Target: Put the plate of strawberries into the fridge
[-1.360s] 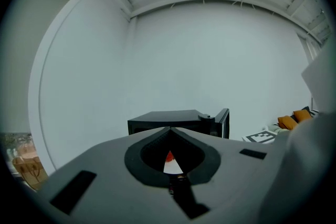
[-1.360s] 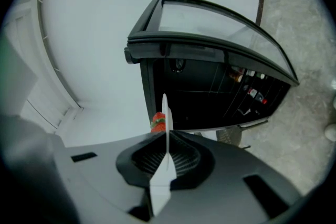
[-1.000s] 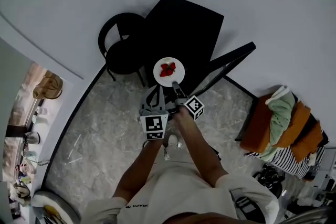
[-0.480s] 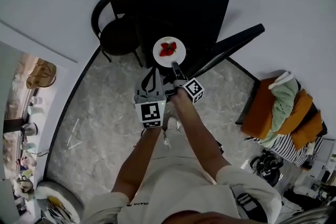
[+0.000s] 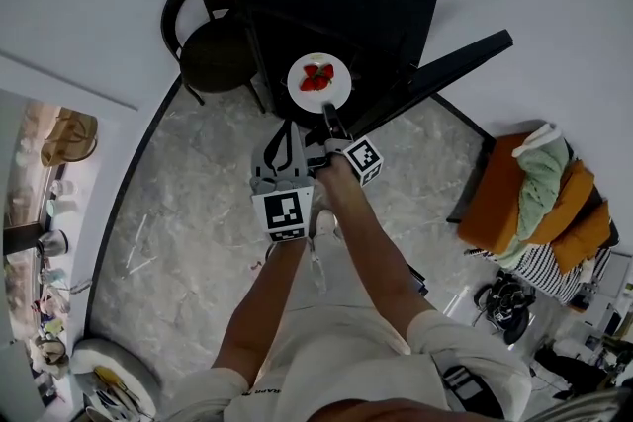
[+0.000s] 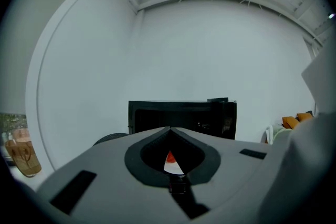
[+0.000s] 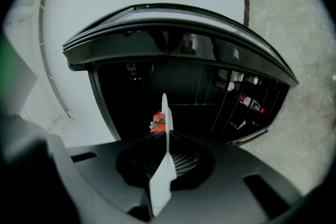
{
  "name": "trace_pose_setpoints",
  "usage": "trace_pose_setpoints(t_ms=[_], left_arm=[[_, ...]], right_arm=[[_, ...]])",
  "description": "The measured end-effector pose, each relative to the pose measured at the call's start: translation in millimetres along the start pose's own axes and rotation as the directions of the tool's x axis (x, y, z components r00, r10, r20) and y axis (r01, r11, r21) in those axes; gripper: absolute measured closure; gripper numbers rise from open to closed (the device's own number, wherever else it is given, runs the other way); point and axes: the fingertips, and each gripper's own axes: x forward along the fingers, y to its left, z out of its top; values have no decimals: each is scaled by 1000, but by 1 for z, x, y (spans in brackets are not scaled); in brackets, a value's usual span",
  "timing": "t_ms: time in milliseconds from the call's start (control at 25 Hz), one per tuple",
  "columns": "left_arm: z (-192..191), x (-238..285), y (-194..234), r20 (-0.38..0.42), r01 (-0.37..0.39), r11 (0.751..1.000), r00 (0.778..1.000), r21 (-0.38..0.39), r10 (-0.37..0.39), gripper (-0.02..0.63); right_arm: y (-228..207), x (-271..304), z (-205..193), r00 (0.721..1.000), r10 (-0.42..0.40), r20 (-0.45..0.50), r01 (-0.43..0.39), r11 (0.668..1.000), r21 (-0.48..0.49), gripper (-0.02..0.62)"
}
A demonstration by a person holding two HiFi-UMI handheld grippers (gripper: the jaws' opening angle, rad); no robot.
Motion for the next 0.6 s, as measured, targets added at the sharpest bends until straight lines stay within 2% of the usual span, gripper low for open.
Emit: trace_pose_setpoints(t_ms=[200, 320, 480, 600], left_arm=[[-12, 6, 2, -2, -5, 1000, 1000, -6, 5, 603], [-18, 7, 4, -1, -11, 1000, 1000, -11, 11, 603], [-25, 10, 4, 5, -17, 1000, 1000, -19, 17, 603], [-27, 10, 1, 14, -14, 999, 1000, -35, 14, 603]], right_arm=[[-20, 8, 2, 999, 0, 35, -1, 1000, 21, 574], [-32, 8, -1, 999, -27, 38, 27, 999, 20, 574], [-41, 17, -3, 999, 8, 51, -9, 1000, 20, 574], [-50, 17, 1, 998, -8, 67, 7, 1000, 10, 574]])
